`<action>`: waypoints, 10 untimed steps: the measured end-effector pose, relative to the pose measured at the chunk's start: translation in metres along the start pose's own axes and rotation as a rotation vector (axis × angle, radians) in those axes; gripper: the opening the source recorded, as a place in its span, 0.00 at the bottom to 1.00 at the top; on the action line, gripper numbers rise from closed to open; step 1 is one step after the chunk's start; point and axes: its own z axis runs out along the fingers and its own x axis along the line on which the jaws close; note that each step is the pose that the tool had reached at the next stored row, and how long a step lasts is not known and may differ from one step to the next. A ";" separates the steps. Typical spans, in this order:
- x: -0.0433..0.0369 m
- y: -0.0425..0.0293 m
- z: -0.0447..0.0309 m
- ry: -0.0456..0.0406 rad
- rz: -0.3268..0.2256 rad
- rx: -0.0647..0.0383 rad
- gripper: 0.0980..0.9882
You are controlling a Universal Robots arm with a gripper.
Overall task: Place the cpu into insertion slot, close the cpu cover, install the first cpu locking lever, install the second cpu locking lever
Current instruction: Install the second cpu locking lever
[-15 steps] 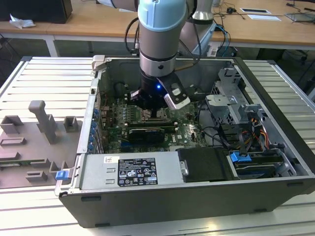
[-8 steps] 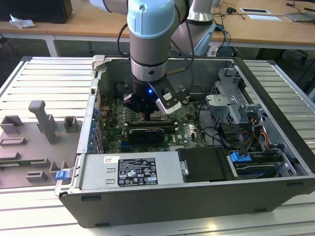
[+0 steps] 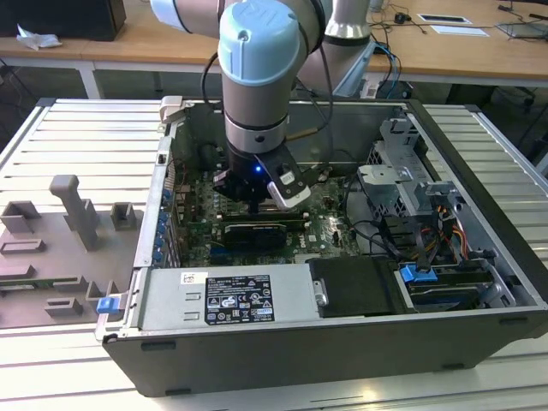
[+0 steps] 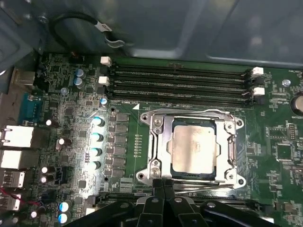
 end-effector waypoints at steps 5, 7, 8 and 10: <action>0.0057 -0.0100 -0.0015 -0.0034 0.001 -0.054 0.01; 0.0082 -0.0128 -0.0020 -0.0042 0.001 -0.067 0.01; 0.0094 -0.0135 -0.0021 -0.0044 0.001 -0.072 0.01; 0.0117 -0.0148 -0.0022 -0.0050 0.001 -0.082 0.01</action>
